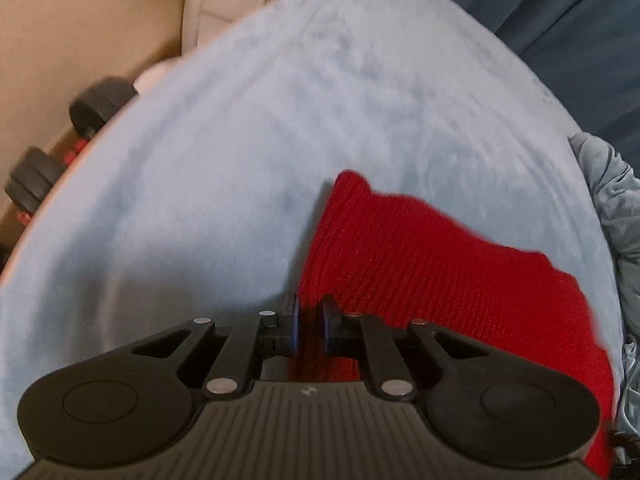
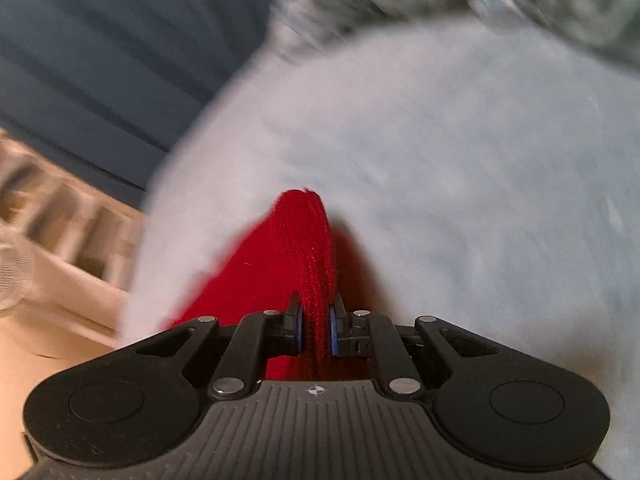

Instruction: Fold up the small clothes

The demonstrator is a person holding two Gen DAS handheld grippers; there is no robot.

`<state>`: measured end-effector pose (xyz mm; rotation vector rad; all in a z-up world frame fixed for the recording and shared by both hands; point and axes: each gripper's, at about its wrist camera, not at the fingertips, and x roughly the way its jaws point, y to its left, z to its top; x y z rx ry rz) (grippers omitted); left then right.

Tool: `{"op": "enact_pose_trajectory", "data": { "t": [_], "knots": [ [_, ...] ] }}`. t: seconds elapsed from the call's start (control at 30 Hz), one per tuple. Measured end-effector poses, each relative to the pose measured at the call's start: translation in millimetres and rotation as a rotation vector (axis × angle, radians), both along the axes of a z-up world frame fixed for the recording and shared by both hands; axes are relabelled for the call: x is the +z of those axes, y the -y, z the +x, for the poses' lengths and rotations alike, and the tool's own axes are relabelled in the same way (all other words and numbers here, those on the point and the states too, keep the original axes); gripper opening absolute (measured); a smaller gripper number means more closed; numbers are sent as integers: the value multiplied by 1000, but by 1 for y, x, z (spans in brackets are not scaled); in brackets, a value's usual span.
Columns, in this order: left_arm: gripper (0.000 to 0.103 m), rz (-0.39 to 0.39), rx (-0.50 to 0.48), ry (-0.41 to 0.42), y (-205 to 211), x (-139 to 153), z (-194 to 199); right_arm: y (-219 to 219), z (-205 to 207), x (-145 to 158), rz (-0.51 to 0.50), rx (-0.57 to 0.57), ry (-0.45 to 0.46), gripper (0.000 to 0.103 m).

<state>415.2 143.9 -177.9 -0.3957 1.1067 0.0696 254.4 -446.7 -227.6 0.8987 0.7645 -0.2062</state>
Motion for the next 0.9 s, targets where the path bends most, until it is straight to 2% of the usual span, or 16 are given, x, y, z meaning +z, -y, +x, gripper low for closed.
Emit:
{"op": "enact_pose_trajectory", "data": {
  "t": [0.03, 0.07, 0.13, 0.17, 0.2, 0.23, 0.27, 0.37, 0.47, 0.53, 0.6, 0.67, 0.73, 0.77, 0.83, 0.9],
  "knots": [
    [17, 1, 6, 0, 1, -1, 0, 4, -1, -13, 54, -20, -9, 12],
    [24, 6, 10, -2, 2, 0, -1, 7, -4, -15, 79, -39, 3, 13],
    [46, 54, 1, 8, 3, 4, -3, 8, -6, -11, 79, -39, 19, 14],
    [65, 87, 3, 18, 1, 7, -5, 7, -6, -8, 68, -32, 18, 17],
    [80, 116, 10, 31, -2, 10, -10, 8, -8, -5, 47, -29, 9, 24],
    [84, 139, 16, 50, -4, 14, -17, 8, -10, 0, 18, -27, 3, 29],
    [85, 151, 17, 62, -7, 16, -24, 5, -16, 5, -8, -25, 4, 33],
    [85, 162, -10, 74, -8, 23, -50, -1, -34, 21, -68, -44, 2, 37],
    [87, 152, -53, 92, -1, 30, -77, -13, -64, 44, -174, -55, 53, 38],
    [90, 121, -91, 105, 7, 32, -94, -27, -75, 54, -204, 10, 113, 38],
    [95, 116, -124, 108, 15, 28, -106, -44, -79, 53, -210, 98, 95, 38],
    [97, 163, -147, 73, 25, 15, -113, -55, -78, 41, -271, 115, 4, 29],
    [102, 210, -163, 34, 29, 1, -119, -53, -90, 21, -315, 83, -77, 8],
    [103, 214, -160, 32, 27, -3, -123, -46, -98, 12, -288, 49, -94, 0],
    [103, 196, -155, 32, 18, -2, -131, -34, -113, 11, -194, -6, -75, 0],
    [103, 215, -145, 39, 13, 8, -139, -32, -121, 22, -171, -24, -81, 0]
  ]
}}
